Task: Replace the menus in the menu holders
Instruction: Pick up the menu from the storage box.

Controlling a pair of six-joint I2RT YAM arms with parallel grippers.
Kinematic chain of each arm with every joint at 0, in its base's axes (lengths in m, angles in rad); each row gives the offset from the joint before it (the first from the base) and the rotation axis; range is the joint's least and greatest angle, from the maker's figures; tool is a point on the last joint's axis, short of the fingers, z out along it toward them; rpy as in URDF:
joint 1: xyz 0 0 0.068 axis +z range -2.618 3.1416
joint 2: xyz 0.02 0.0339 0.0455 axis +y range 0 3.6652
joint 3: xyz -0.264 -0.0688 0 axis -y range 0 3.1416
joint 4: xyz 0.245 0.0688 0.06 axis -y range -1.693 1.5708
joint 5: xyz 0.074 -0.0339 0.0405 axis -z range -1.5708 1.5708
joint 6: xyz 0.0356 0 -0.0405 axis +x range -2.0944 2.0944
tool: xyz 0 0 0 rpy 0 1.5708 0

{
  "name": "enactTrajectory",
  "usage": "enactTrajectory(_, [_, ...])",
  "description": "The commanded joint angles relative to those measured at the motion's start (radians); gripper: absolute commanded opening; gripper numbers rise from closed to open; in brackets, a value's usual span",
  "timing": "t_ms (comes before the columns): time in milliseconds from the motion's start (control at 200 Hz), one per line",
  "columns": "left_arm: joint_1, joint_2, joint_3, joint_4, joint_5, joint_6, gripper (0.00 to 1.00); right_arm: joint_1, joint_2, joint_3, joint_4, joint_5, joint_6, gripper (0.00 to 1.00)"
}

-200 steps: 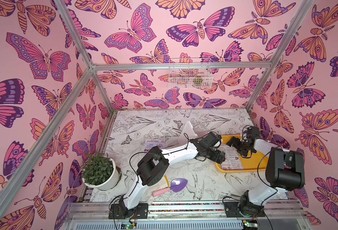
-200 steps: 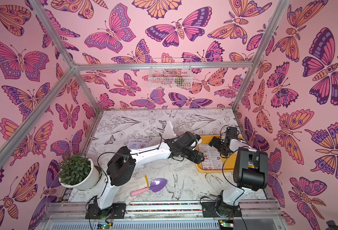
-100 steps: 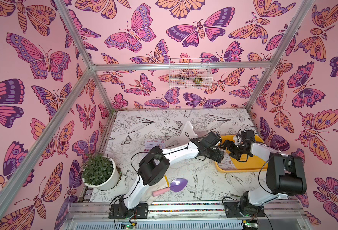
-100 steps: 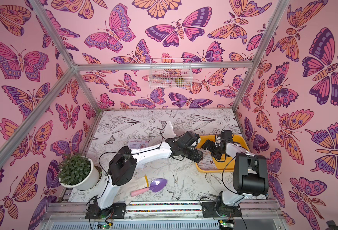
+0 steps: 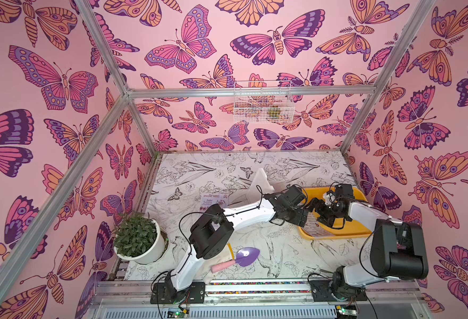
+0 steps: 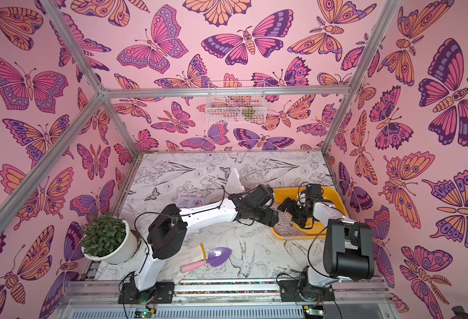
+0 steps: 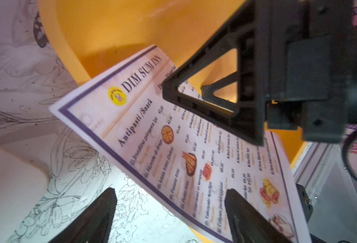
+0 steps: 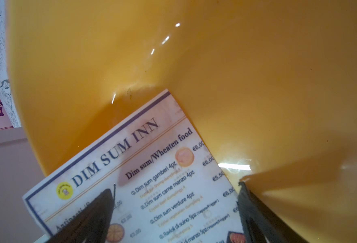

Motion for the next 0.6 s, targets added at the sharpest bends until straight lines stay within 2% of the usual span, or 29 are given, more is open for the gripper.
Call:
enactTrajectory(0, [-0.007, -0.03, -0.022, -0.014, -0.049, -0.059, 0.8, 0.006, -0.012, -0.017, -0.043, 0.005, 0.006, 0.93])
enactTrajectory(165, [0.007, 0.008, -0.013, 0.058, -0.029, -0.094, 0.67, 0.006, -0.012, -0.019, -0.045, 0.003, 0.0, 0.92])
enactTrajectory(331, [0.007, 0.005, 0.004, 0.062, -0.105, -0.103, 0.63, 0.006, -0.011, -0.019, -0.051, 0.005, -0.011, 0.92])
enactTrajectory(591, [0.018, 0.059, 0.046, 0.044, -0.133, -0.126, 0.52, 0.004, -0.009, -0.03, -0.039, 0.001, -0.008, 0.9])
